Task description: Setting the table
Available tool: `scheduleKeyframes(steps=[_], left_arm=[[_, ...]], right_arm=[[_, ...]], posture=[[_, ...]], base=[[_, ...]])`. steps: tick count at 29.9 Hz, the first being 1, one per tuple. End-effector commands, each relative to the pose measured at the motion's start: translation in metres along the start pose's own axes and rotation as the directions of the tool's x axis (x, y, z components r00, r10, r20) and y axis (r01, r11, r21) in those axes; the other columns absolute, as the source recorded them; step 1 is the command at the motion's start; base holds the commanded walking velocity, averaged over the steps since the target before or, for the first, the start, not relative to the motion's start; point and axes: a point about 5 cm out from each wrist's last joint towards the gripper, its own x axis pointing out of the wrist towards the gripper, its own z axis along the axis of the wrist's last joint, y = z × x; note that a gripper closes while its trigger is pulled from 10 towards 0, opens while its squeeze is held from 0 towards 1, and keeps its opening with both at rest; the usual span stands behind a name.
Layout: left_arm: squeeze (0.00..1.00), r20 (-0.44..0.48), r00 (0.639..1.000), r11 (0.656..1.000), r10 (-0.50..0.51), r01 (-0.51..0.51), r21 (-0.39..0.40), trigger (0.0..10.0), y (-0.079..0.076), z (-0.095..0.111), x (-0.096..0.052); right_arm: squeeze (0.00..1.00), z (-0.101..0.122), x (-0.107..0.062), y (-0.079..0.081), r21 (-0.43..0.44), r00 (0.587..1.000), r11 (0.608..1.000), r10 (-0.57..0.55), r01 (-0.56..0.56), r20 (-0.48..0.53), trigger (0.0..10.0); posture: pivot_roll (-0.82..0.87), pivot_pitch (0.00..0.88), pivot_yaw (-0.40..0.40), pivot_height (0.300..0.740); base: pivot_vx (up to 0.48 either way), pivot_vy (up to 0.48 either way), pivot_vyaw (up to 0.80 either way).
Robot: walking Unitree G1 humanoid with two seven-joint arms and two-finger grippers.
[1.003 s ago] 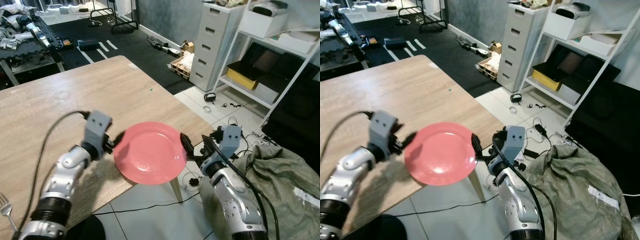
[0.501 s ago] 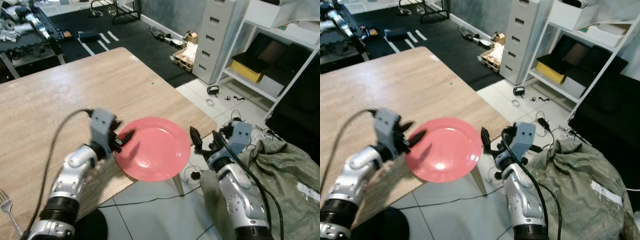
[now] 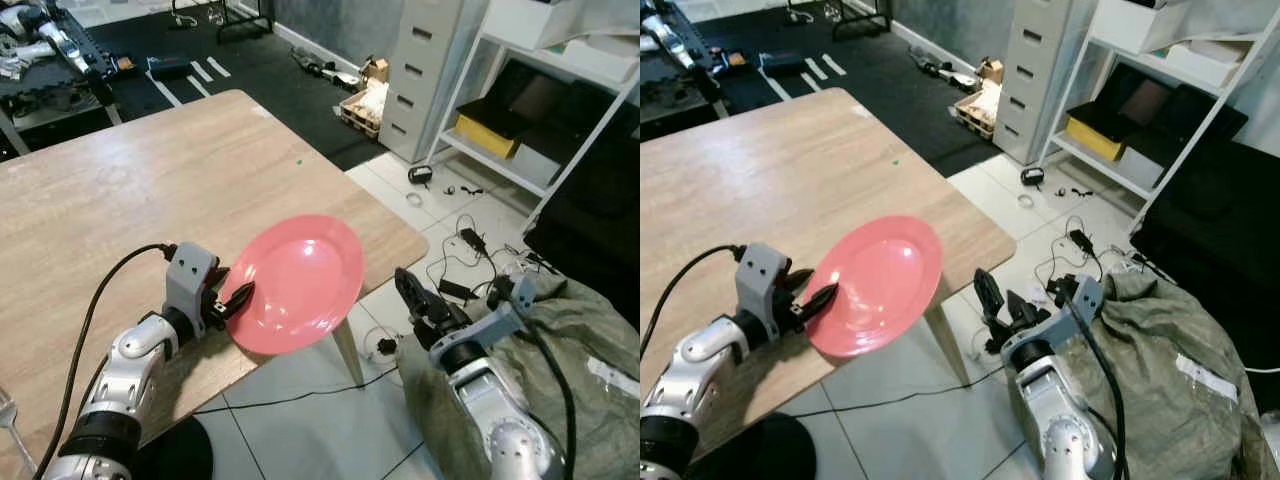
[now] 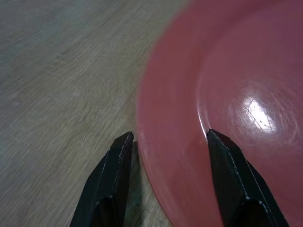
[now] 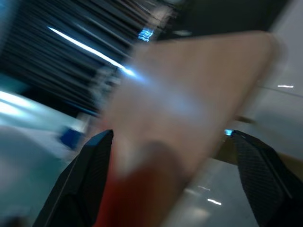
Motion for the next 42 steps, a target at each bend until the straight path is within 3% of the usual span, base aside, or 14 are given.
scheduleKeyframes(steps=[1,4,6,10,13,17,18,21,22,28,32,42], left_arm=[[0.0,-0.123,0.992,0.999,-0.017,0.013,-0.037,10.0,-0.009,-0.03,-0.008],[0.0,-0.113,0.993,0.999,-0.016,0.011,-0.04,10.0,-0.01,-0.028,-0.006],[0.0,-0.104,0.994,0.999,-0.017,0.012,-0.041,10.0,-0.01,-0.027,-0.005],[0.0,-0.101,0.995,0.999,-0.015,0.011,-0.041,10.0,-0.01,-0.026,-0.004],[0.0,-0.097,0.995,0.999,-0.012,0.009,-0.04,10.0,-0.01,-0.025,-0.004],[0.0,-0.094,0.995,0.999,-0.009,0.005,-0.038,10.0,-0.009,-0.024,-0.004],[0.0,-0.094,0.996,0.999,-0.007,0.003,-0.038,10.0,-0.009,-0.024,-0.005],[0.0,-0.094,0.996,0.999,-0.006,0.002,-0.039,10.0,-0.009,-0.025,-0.005],[0.0,-0.095,0.995,0.999,-0.005,0.001,-0.04,10.0,-0.009,-0.026,-0.006],[0.0,-0.097,0.995,0.999,-0.006,0.002,-0.047,10.0,-0.011,-0.027,-0.005],[0.0,-0.093,0.996,0.999,-0.005,0.001,-0.052,10.0,-0.012,-0.026,-0.003],[0.0,-0.088,0.996,0.999,-0.002,-0.003,-0.054,10.0,-0.012,-0.025,-0.003]], right_arm=[[0.0,0.005,-0.001,0.008,0.045,0.999,0.998,0.042,-0.043,0.023,10.0],[0.0,0.006,0.001,0.021,0.003,0.993,0.993,0.117,-0.117,-0.006,10.0],[0.0,-0.006,0.0,0.037,-0.056,0.971,0.973,0.217,-0.223,-0.096,10.0],[0.0,-0.019,-0.002,0.041,-0.08,0.955,0.963,0.24,-0.256,-0.175,10.0],[0.0,-0.036,-0.002,0.03,-0.15,0.953,0.966,0.168,-0.21,-0.253,10.0],[0.0,-0.04,-0.002,0.016,-0.188,0.961,0.971,0.094,-0.145,-0.259,10.0],[0.0,-0.036,-0.001,0.007,-0.215,0.971,0.972,0.048,-0.1,-0.233,10.0],[0.0,-0.033,-0.001,0.003,-0.236,0.977,0.969,0.023,-0.074,-0.211,10.0],[0.0,-0.019,0.002,-0.001,-0.255,0.991,0.966,-0.001,-0.034,-0.136,10.0],[0.0,-0.002,0.004,-0.012,-0.298,0.996,0.954,-0.045,0.021,-0.074,10.0],[0.0,-0.015,-0.001,-0.014,-0.273,0.991,0.962,-0.039,0.002,-0.131,10.0],[0.0,-0.053,-0.009,0.01,-0.068,0.954,0.988,0.113,-0.137,-0.278,10.0]], posture=[[-0.06,0.166,0.077,0.74],[-0.06,0.162,0.077,0.74],[-0.06,0.159,0.077,0.74],[-0.06,0.156,0.076,0.74],[-0.05,0.152,0.074,0.74],[-0.05,0.149,0.071,0.74],[-0.05,0.149,0.07,0.74],[-0.05,0.146,0.069,0.74],[-0.05,0.145,0.068,0.74],[-0.06,0.143,0.069,0.74],[-0.06,0.142,0.066,0.74],[-0.05,0.14,0.066,0.74]], base=[[0.0,0.0,0.0],[0.0,0.0,0.0],[0.0,0.0,0.0],[0.0,0.0,0.0],[0.0,0.0,0.0],[0.0,0.0,0.0],[0.0,0.0,0.0],[0.0,0.0,0.0],[0.0,0.0,0.0],[0.0,0.0,0.0],[0.0,0.0,0.0],[0.0,0.0,0.0]])
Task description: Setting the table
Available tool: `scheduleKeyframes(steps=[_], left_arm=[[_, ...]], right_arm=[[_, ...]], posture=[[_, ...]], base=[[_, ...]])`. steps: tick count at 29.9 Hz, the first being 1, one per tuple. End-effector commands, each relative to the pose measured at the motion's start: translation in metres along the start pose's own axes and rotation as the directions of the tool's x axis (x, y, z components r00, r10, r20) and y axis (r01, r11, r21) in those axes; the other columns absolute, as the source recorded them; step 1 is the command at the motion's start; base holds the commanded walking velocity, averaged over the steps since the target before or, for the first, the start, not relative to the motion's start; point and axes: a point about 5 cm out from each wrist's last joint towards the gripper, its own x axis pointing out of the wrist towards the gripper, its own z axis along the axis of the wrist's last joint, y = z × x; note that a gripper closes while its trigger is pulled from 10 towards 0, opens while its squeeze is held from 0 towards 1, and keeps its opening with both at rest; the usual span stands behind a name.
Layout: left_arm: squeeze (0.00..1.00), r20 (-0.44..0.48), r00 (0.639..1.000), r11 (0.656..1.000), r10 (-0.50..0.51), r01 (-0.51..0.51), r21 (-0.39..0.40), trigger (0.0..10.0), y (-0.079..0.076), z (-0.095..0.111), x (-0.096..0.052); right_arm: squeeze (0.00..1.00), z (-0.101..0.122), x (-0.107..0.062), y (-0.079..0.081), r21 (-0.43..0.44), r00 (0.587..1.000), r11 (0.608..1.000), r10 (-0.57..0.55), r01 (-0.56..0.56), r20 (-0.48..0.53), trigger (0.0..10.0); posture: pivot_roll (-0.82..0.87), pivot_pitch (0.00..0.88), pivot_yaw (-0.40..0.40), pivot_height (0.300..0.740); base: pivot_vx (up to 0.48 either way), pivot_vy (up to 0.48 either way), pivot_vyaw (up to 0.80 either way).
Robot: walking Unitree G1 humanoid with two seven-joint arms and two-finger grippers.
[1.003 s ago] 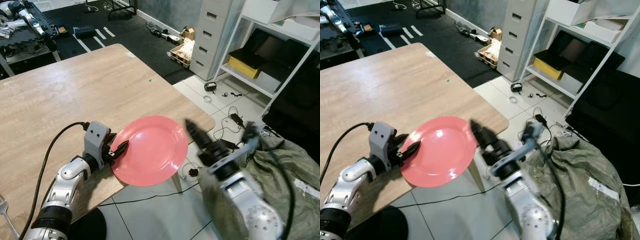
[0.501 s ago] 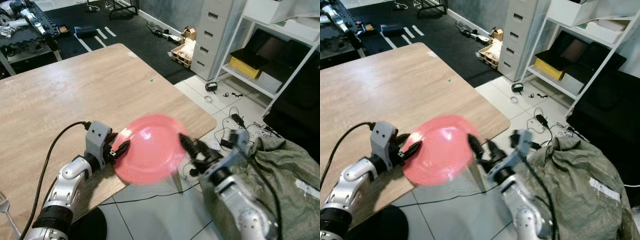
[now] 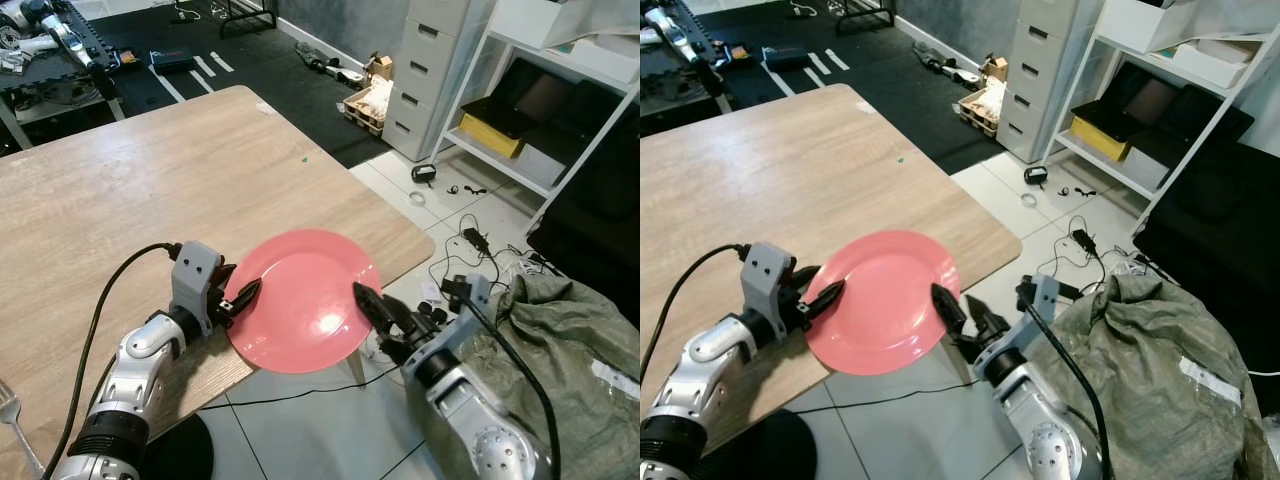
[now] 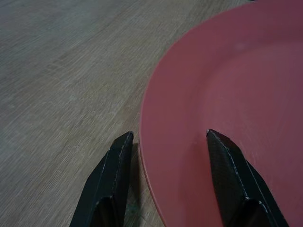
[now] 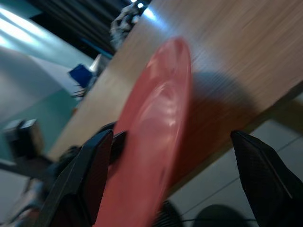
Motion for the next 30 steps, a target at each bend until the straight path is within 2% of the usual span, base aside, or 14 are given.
scheduleKeyframes(steps=[1,6,7,8,9,10,11,12,20,25,30], left_arm=[[0.0,-0.125,0.992,0.999,-0.009,0.004,-0.039,10.0,-0.006,-0.029,-0.009],[0.0,-0.124,0.992,0.999,-0.004,-0.001,-0.036,10.0,-0.005,-0.029,-0.008],[0.0,-0.121,0.993,0.999,-0.002,-0.003,-0.037,10.0,-0.005,-0.028,-0.008],[0.0,-0.121,0.993,0.999,-0.002,-0.003,-0.037,10.0,-0.005,-0.028,-0.008],[0.0,-0.12,0.993,0.999,-0.001,-0.003,-0.037,10.0,-0.005,-0.028,-0.007],[0.0,-0.118,0.993,0.999,-0.001,-0.004,-0.037,10.0,-0.005,-0.027,-0.007],[0.0,-0.118,0.993,0.999,-0.001,-0.004,-0.037,10.0,-0.005,-0.027,-0.007],[0.0,-0.117,0.993,0.999,-0.001,-0.004,-0.037,10.0,-0.005,-0.027,-0.006],[0.0,-0.102,0.995,0.999,0.004,-0.007,-0.031,10.0,-0.004,-0.024,-0.005],[0.0,-0.086,0.996,1.0,-0.001,0.0,-0.008,10.0,-0.002,-0.019,-0.003],[0.0,-0.079,0.997,1.0,-0.009,0.009,-0.007,10.0,-0.006,-0.018,0.001]], right_arm=[[0.0,-0.004,-0.001,0.004,0.032,1.0,0.999,0.027,-0.026,-0.014,10.0],[0.0,-0.022,0.008,0.019,0.112,0.995,0.991,0.083,-0.075,-0.062,10.0],[0.0,-0.029,0.011,0.025,0.155,0.991,0.984,0.104,-0.09,-0.085,5.1],[0.0,-0.029,0.011,0.025,0.155,0.991,0.984,0.104,-0.09,-0.085,5.1],[0.0,-0.032,0.013,0.028,0.172,0.988,0.98,0.117,-0.099,-0.098,4.8],[0.0,-0.035,0.014,0.029,0.187,0.986,0.977,0.125,-0.102,-0.114,4.0],[0.0,-0.035,0.014,0.029,0.187,0.986,0.977,0.125,-0.102,-0.114,4.0],[0.0,-0.038,0.015,0.03,0.19,0.983,0.977,0.128,-0.102,-0.134,0.0],[0.0,-0.049,0.012,0.036,0.21,0.958,0.97,0.172,-0.124,-0.229,0.0],[0.0,-0.04,0.006,0.028,0.227,0.953,0.967,0.174,-0.117,-0.248,0.0],[0.0,-0.033,0.006,0.022,0.218,0.959,0.971,0.149,-0.096,-0.241,0.0]], posture=[[-0.05,0.14,0.066,0.74],[-0.05,0.135,0.065,0.74],[-0.05,0.131,0.063,0.74],[-0.05,0.131,0.063,0.74],[-0.05,0.129,0.062,0.74],[-0.05,0.128,0.062,0.74],[-0.05,0.128,0.062,0.74],[-0.05,0.127,0.061,0.74],[-0.05,0.12,0.057,0.74],[-0.06,0.105,0.057,0.74],[-0.06,0.094,0.052,0.74]], base=[[0.0,0.0,0.0],[0.0,0.0,0.0],[0.0,0.0,0.0],[0.0,0.0,0.0],[0.0,0.0,0.0],[0.0,0.0,0.0],[0.0,0.0,0.0],[0.0,0.0,0.0],[0.0,0.0,0.0],[0.0,0.0,0.0],[0.0,0.0,0.0]])
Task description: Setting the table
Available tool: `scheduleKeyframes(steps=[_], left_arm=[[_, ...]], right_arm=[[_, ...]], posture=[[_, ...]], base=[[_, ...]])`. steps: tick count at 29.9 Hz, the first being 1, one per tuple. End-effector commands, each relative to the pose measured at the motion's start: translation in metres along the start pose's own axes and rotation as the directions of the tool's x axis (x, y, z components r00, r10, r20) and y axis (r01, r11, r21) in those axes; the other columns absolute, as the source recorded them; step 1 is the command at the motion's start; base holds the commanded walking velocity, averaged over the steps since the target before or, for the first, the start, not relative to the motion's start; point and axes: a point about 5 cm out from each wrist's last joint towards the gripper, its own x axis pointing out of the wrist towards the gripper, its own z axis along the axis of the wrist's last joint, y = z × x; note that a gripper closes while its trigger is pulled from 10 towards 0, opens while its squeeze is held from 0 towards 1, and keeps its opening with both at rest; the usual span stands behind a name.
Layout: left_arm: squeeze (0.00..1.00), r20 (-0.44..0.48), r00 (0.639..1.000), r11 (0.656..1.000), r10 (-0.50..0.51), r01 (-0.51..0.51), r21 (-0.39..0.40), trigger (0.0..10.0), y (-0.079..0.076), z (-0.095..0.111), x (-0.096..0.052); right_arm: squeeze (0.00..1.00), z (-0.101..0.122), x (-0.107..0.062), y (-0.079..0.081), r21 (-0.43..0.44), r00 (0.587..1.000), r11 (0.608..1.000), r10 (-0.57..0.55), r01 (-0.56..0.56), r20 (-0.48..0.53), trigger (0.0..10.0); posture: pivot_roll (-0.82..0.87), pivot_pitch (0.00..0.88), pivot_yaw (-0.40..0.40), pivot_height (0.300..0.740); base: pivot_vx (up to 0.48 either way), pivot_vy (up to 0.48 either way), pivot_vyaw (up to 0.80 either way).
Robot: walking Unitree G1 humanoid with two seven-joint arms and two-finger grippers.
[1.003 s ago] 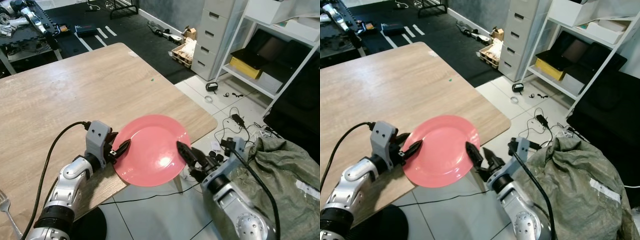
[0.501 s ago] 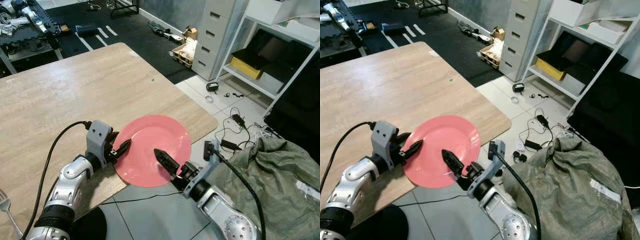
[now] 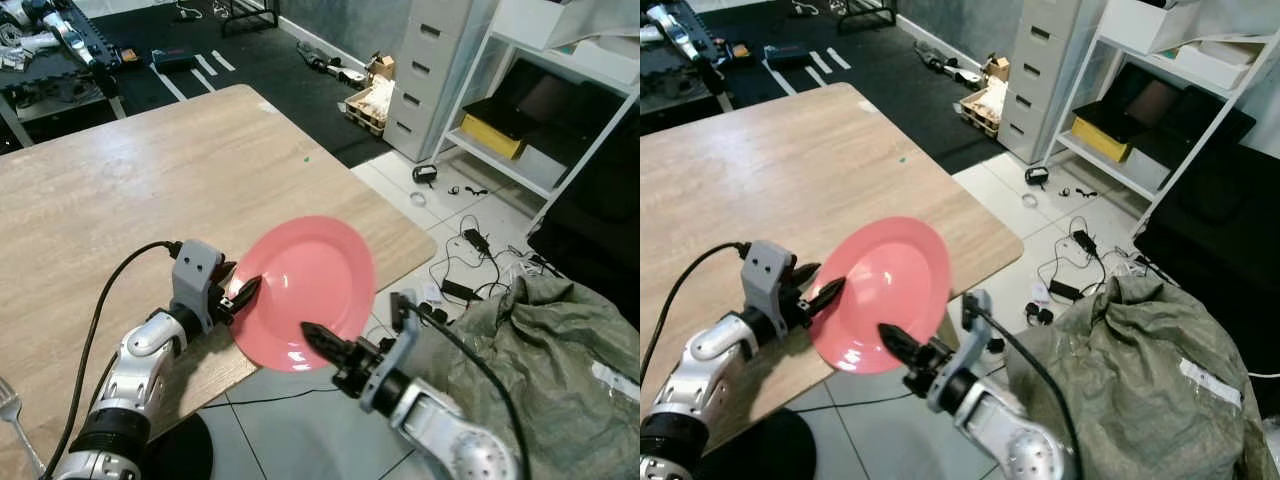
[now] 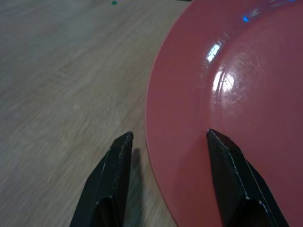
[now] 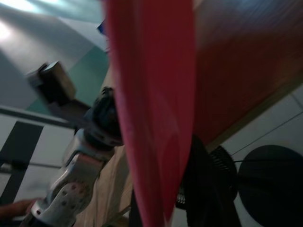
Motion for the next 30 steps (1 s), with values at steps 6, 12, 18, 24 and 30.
scheduleKeyframes(steps=[6,12,18,24,30], left_arm=[[0.0,-0.085,0.996,0.999,-0.02,0.018,-0.029,10.0,-0.01,-0.018,-0.002],[0.0,0.042,0.998,0.997,-0.039,0.042,-0.069,10.0,-0.012,0.014,0.003],[0.0,0.415,0.907,0.976,-0.066,0.146,-0.164,10.0,-0.013,0.131,-0.002],[0.0,0.442,0.897,0.982,0.0,0.084,-0.172,10.0,-0.003,0.15,-0.007],[0.0,0.173,0.952,0.958,0.252,-0.221,-0.181,10.0,0.012,0.1,-0.011]], right_arm=[[0.0,0.001,0.008,0.005,0.039,0.999,0.999,0.026,-0.027,0.035,0.0],[0.0,0.013,0.007,0.001,0.047,0.994,0.999,-0.012,0.007,0.111,0.0],[0.0,0.059,-0.004,-0.007,-0.012,0.933,0.995,-0.093,0.103,0.347,0.0],[0.0,0.085,-0.017,-0.002,-0.09,0.886,0.985,-0.089,0.146,0.455,9.6],[0.0,0.12,-0.057,0.006,-0.21,0.766,0.929,-0.109,0.306,0.634,10.0]], posture=[[-0.06,0.085,0.052,0.74],[-0.06,0.076,0.056,0.74],[-0.05,0.063,0.061,0.74],[-0.05,0.046,0.072,0.74],[-0.08,0.015,0.093,0.74]], base=[[0.0,0.0,0.0],[0.0,0.0,0.0],[0.0,0.0,0.0],[0.0,0.0,0.0],[0.0,0.0,0.0]])
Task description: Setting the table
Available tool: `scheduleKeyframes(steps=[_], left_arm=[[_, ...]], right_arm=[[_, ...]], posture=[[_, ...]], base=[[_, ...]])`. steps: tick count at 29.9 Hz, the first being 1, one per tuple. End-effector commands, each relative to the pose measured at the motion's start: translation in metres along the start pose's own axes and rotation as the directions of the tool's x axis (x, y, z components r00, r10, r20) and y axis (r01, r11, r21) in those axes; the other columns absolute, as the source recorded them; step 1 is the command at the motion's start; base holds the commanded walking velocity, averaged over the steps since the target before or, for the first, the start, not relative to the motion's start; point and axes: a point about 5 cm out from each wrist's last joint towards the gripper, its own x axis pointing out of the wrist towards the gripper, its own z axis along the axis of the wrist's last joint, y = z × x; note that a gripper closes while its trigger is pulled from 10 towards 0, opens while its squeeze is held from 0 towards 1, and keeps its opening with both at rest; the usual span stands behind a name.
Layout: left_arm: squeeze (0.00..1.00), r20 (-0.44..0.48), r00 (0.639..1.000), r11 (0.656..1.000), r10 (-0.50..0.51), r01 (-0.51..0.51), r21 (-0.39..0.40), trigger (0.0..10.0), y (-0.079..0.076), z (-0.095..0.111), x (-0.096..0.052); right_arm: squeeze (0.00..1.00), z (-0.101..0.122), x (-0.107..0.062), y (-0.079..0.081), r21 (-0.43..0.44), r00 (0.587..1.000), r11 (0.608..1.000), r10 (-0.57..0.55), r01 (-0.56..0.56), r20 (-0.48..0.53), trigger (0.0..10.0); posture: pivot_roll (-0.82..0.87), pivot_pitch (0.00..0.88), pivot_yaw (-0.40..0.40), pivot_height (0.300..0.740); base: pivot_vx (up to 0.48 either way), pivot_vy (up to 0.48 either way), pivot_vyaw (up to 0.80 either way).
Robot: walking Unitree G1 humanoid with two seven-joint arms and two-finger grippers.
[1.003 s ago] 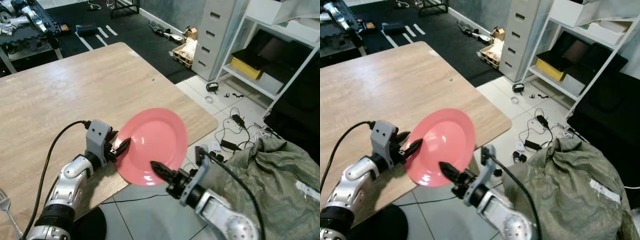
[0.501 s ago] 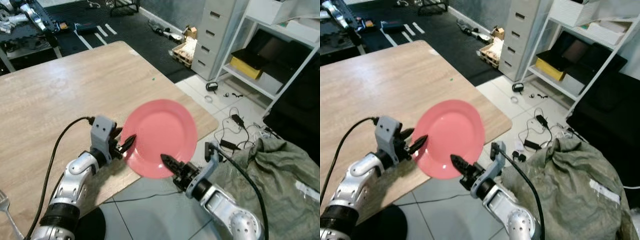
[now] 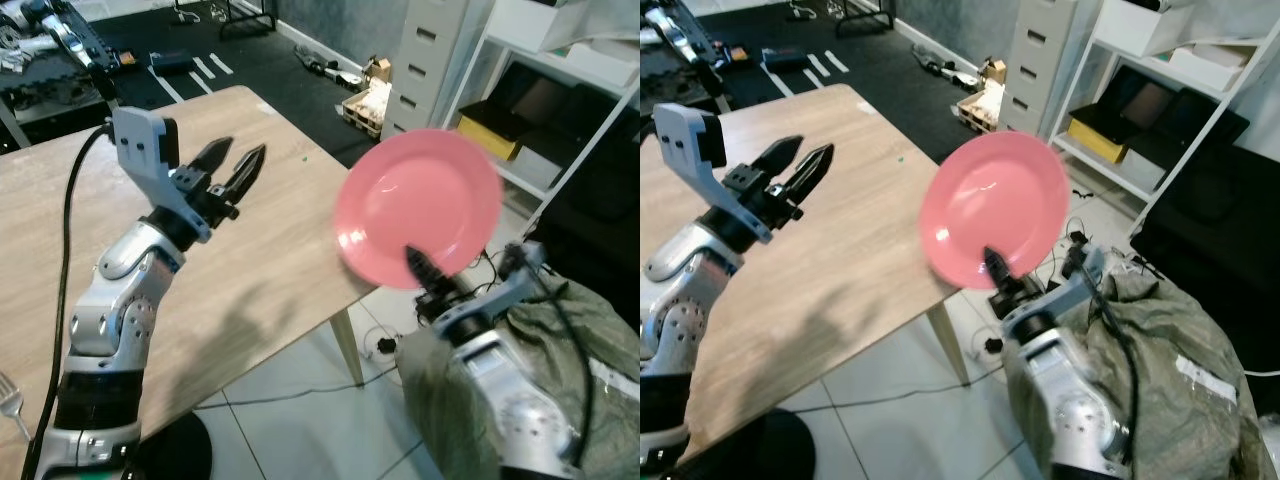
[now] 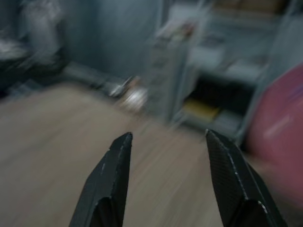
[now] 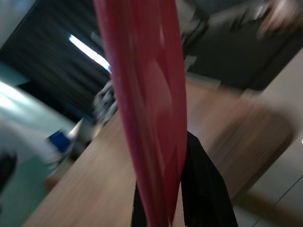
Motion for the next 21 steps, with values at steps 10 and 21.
scheduleKeyframes(steps=[10,21], left_arm=[[0.0,-0.242,0.952,0.979,0.187,-0.161,0.124,10.0,-0.005,-0.056,-0.025],[0.0,-0.223,0.955,0.974,0.194,-0.16,0.161,10.0,-0.013,-0.056,-0.018]], right_arm=[[0.0,-0.008,-0.03,-0.029,-0.082,0.971,0.969,-0.228,0.233,0.068,10.0],[0.0,-0.006,-0.025,-0.038,-0.093,0.96,0.957,-0.27,0.276,0.068,10.0]], posture=[[-0.09,0.0,0.092,0.74],[-0.08,0.0,0.084,0.74]], base=[[0.0,0.0,0.0],[0.0,0.0,-0.63]])
